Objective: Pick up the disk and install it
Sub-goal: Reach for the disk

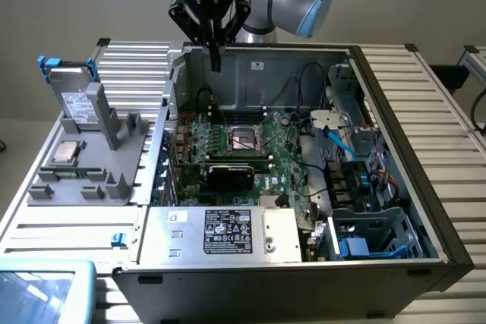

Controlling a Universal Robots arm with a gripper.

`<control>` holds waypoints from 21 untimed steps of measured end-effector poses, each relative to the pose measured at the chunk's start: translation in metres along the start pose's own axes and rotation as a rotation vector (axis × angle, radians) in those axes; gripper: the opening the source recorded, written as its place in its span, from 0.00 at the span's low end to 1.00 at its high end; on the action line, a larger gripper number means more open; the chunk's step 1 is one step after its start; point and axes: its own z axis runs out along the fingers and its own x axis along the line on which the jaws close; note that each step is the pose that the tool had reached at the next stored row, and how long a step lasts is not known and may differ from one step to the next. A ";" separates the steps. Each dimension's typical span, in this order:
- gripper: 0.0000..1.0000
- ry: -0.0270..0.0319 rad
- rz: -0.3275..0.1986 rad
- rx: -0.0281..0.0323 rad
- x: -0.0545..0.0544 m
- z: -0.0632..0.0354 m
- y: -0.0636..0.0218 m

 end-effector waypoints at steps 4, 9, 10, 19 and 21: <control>0.11 0.0000 0.000 0.0000 0.018 -0.0010 0.0035; 0.11 0.0003 0.000 0.0008 0.041 -0.0022 0.0081; 0.11 0.0014 0.000 0.0020 0.046 -0.0025 0.0091; 0.11 0.0236 0.000 0.0103 0.087 -0.0050 0.0160; 0.11 0.0280 0.001 0.0121 0.097 -0.0055 0.0175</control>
